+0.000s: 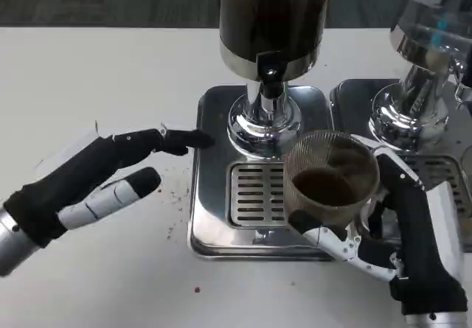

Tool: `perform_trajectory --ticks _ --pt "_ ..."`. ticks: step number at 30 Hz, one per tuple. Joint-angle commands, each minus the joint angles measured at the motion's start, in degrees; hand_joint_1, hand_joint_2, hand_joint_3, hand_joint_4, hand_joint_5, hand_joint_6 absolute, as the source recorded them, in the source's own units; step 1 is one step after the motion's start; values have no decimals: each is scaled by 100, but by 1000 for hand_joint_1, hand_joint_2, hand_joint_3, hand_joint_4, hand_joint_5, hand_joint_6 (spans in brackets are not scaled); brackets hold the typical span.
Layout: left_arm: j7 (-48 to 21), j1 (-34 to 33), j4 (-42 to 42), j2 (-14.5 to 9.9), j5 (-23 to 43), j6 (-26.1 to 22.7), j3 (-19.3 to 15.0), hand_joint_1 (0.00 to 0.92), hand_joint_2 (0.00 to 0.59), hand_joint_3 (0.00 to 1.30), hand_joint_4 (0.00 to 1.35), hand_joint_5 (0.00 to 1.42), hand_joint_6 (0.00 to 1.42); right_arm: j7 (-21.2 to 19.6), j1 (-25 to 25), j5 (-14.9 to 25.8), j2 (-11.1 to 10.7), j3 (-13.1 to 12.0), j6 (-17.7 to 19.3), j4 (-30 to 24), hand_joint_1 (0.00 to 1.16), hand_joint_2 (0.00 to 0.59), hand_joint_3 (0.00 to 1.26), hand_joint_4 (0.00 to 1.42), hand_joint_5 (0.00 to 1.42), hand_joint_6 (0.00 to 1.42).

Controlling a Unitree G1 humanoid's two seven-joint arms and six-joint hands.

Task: Grasp the cup under the faucet to collect the drink, then remove the cup.

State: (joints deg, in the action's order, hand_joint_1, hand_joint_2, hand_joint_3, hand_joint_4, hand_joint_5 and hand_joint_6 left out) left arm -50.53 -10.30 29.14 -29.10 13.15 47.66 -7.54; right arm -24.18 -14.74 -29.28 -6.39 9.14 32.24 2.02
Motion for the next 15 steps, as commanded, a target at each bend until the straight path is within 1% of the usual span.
perform_trajectory --ticks 1,2,6,10,15 --pt "-108 182 -329 -380 -136 559 116 0 124 231 150 130 178 101 -100 200 -3 -119 132 -426 755 200 624 802 1016 1338" --pt "-103 194 -348 -426 -140 621 140 0 127 207 118 106 161 136 -127 217 -8 -133 132 -470 755 200 627 802 1018 1347" --pt "-116 228 -405 -740 -266 1056 233 0 126 131 12 6 83 244 -257 253 -34 -181 133 -691 755 200 634 802 1019 1352" --pt "-94 218 -393 -1023 -401 1449 344 0 125 85 0 0 36 340 -401 280 -41 -235 136 -912 754 200 637 802 1020 1354" --pt "-1 263 -484 -1259 -443 1877 502 0 125 70 0 0 16 439 -565 308 -28 -296 148 -1164 753 202 638 802 1021 1354"
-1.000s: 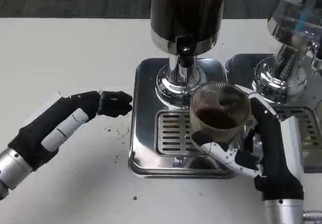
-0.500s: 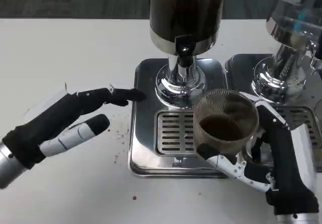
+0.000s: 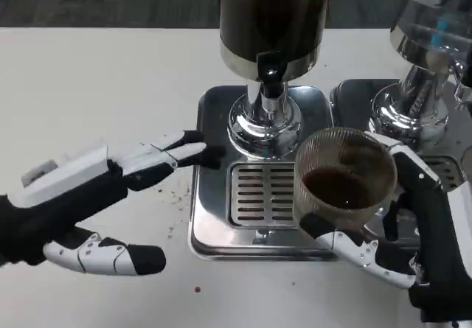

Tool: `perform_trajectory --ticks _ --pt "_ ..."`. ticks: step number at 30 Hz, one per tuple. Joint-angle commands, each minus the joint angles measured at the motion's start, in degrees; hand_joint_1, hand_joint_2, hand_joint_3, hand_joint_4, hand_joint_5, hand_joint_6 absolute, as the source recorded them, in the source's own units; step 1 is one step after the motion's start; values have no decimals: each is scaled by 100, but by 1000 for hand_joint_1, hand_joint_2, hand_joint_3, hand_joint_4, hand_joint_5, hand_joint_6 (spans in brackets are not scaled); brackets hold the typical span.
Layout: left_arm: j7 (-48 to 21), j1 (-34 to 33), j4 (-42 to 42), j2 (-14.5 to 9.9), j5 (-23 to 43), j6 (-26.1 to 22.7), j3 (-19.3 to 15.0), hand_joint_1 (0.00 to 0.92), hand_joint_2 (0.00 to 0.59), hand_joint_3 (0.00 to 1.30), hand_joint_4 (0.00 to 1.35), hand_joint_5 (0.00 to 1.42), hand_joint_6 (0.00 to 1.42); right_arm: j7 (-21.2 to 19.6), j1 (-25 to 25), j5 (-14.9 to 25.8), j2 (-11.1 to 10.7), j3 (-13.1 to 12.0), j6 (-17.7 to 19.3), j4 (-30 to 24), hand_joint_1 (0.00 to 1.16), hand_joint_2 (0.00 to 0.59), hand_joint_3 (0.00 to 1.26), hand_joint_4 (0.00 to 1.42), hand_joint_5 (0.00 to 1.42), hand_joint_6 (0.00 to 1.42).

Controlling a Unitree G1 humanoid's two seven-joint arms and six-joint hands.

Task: Grasp the cup under the faucet to collect the drink, then remove the cup.

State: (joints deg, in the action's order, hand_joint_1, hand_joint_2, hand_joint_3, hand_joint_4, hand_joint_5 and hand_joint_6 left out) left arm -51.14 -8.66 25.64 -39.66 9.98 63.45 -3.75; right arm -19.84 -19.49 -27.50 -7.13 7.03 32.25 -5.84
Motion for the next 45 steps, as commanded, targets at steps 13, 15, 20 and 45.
perform_trajectory --ticks 13,15,20,45 --pt "314 440 -606 -724 -236 950 424 0 124 47 0 0 0 308 -642 227 58 -145 196 -1075 753 200 650 802 1032 1354" --pt "352 459 -644 -817 -247 1003 465 0 124 46 0 0 0 353 -751 229 54 -147 222 -1186 753 200 652 802 1032 1354" --pt "467 496 -734 -984 -219 1084 558 0 126 45 0 0 0 427 -943 257 62 -146 268 -1326 748 206 654 811 1032 1354" --pt "860 594 -809 -1178 -328 1034 763 0 127 45 0 0 0 514 -1116 269 176 -197 302 -1453 752 200 656 813 1044 1371"
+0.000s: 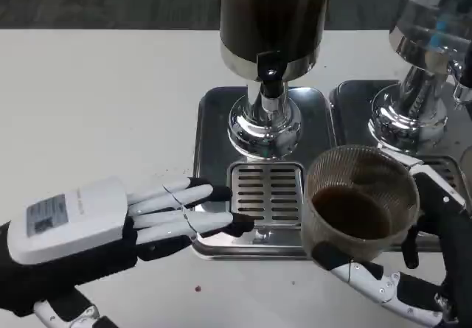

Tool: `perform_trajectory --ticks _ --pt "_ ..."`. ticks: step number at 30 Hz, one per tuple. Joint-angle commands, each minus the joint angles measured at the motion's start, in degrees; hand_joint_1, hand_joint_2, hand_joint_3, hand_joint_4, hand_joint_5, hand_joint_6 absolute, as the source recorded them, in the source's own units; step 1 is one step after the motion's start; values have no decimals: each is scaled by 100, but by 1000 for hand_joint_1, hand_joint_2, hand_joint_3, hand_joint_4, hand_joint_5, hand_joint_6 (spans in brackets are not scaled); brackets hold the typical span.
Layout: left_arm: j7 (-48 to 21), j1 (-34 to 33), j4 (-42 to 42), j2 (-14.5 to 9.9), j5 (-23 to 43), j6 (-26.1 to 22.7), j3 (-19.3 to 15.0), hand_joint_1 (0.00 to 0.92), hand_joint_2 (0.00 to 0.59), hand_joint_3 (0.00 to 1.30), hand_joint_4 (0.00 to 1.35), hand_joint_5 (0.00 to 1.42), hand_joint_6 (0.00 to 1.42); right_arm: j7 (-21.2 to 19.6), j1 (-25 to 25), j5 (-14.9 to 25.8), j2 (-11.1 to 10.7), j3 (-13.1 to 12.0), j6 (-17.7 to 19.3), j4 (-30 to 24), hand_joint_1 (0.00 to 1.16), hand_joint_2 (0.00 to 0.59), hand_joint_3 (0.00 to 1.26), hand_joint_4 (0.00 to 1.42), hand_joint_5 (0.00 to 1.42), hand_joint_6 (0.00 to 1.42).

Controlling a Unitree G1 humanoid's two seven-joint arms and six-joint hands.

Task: Grasp the cup under the faucet to collect the drink, then remove the cup.

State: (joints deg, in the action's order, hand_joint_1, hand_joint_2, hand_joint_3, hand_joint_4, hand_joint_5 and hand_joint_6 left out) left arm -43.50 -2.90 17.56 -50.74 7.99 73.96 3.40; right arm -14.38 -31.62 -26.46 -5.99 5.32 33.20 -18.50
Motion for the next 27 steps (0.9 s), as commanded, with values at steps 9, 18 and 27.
perform_trajectory --ticks 9,18,27 --pt "113 -58 62 -63 -153 -43 91 0 127 45 0 0 0 39 118 208 83 -75 212 -218 753 200 661 813 1044 1371" --pt "128 -83 125 -44 -160 -56 119 0 127 45 0 0 0 85 131 235 97 -100 208 -202 754 200 662 813 1044 1371" --pt "194 -46 131 -53 -189 -95 121 0 127 45 0 0 0 124 118 265 105 -129 210 -214 739 204 662 814 1054 1371"
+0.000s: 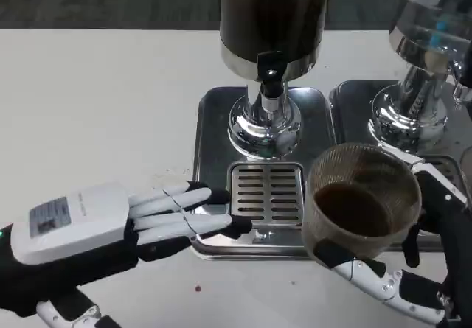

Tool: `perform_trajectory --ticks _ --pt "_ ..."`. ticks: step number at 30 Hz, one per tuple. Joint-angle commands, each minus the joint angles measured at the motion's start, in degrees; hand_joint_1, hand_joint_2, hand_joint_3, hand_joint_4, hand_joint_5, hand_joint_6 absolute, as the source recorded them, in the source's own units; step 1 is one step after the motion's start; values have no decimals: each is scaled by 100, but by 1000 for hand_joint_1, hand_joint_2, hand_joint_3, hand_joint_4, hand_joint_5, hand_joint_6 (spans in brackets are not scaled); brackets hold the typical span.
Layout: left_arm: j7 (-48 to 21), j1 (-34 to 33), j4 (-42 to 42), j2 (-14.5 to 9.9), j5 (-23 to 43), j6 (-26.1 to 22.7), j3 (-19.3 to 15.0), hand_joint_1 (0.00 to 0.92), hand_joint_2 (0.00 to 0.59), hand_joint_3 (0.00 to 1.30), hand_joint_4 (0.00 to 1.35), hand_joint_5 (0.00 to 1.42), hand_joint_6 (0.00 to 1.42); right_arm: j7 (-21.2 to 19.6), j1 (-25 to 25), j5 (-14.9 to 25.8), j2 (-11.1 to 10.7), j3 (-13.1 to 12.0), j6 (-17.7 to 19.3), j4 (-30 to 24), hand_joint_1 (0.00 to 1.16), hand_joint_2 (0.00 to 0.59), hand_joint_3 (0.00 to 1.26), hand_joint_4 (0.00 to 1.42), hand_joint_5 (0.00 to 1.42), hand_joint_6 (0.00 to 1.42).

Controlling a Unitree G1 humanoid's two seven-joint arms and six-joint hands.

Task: Grasp the cup under the faucet to collect the drink, then remove the cup.

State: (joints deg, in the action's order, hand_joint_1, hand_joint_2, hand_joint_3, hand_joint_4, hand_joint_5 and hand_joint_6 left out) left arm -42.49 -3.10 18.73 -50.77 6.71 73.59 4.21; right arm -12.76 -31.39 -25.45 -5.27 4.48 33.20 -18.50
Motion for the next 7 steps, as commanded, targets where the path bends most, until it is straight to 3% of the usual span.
perform_trajectory --ticks 1,7 --pt "96 -22 18 -52 -59 -65 40 0 127 45 0 0 0 -36 90 163 37 -47 211 -218 738 204 662 816 1055 1371" --pt "105 -5 -5 -56 -38 -89 40 0 127 45 0 0 0 -18 66 169 55 -64 192 -241 733 204 669 829 1056 1371"
